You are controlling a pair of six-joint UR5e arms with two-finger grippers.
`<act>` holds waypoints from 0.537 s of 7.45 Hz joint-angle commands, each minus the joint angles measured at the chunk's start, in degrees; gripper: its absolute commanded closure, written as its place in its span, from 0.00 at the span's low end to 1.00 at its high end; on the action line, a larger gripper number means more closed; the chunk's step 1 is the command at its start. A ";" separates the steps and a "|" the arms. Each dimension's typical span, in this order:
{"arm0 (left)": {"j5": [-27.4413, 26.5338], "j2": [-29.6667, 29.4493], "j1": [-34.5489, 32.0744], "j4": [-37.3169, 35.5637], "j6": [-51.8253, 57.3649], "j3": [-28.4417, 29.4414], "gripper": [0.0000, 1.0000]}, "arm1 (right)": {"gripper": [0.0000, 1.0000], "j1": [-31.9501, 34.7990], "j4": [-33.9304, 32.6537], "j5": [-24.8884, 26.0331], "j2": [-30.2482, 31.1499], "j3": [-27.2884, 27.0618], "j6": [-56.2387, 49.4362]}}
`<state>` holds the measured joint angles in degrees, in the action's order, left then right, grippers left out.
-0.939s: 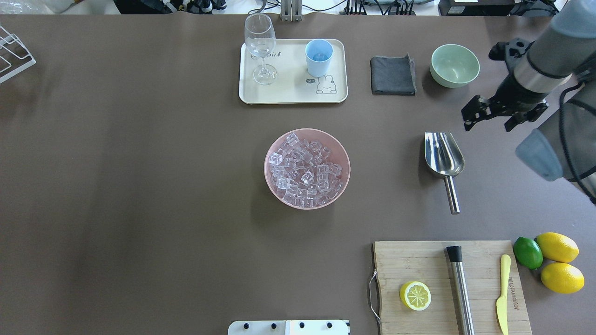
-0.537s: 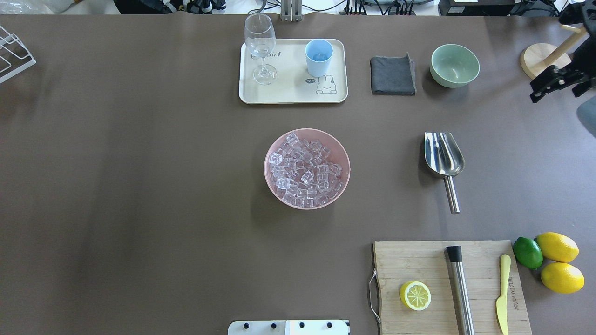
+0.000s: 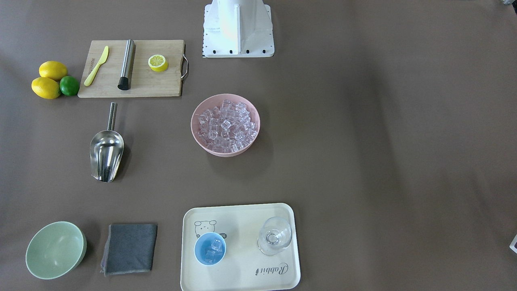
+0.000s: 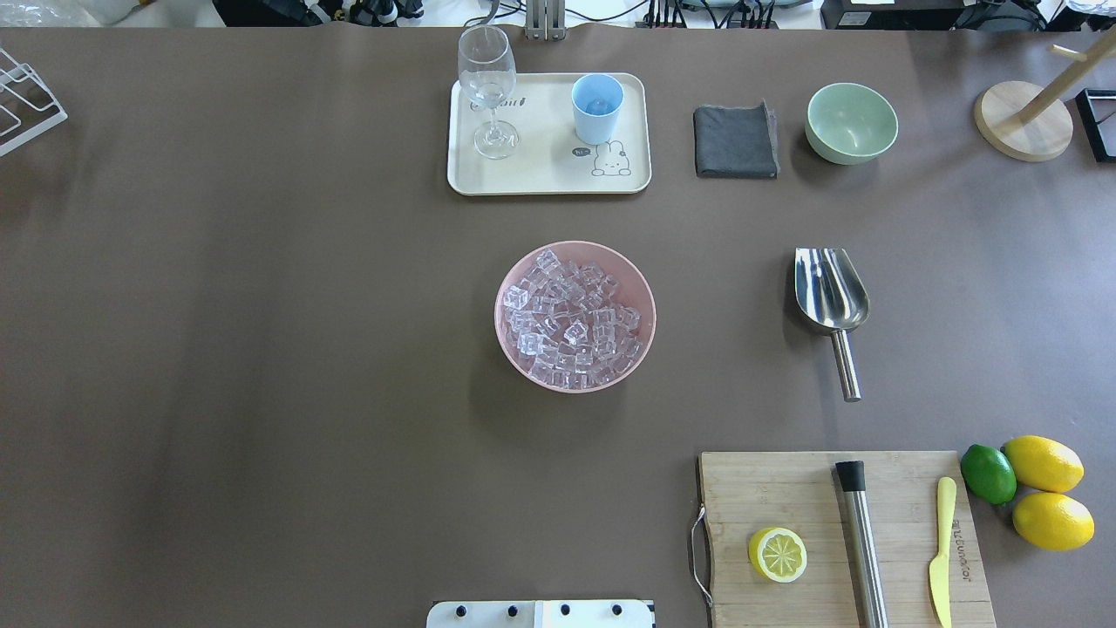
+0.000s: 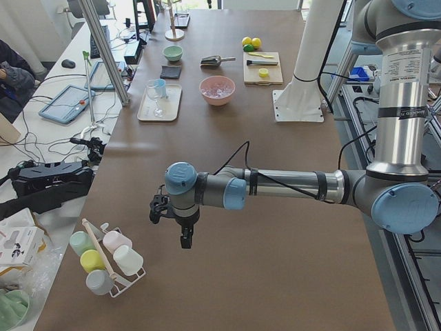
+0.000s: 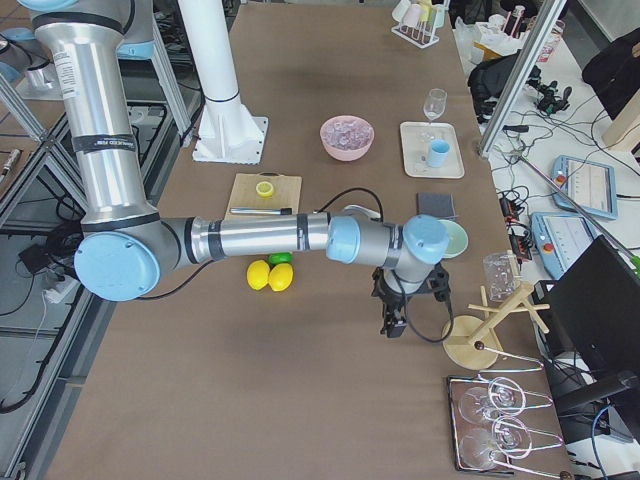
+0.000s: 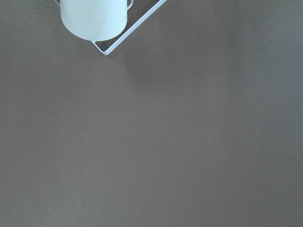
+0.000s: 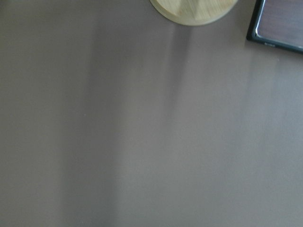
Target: Put ice in cup with scoop
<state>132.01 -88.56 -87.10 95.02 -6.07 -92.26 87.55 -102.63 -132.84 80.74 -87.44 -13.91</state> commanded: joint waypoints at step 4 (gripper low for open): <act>0.00 0.05 0.00 0.08 -0.26 -0.03 0.03 | 0.00 2.36 9.73 -2.34 5.57 3.85 -2.26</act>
<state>132.01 -88.51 -87.10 95.10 -6.32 -92.28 89.87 -93.22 -135.95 86.24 -83.37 -16.26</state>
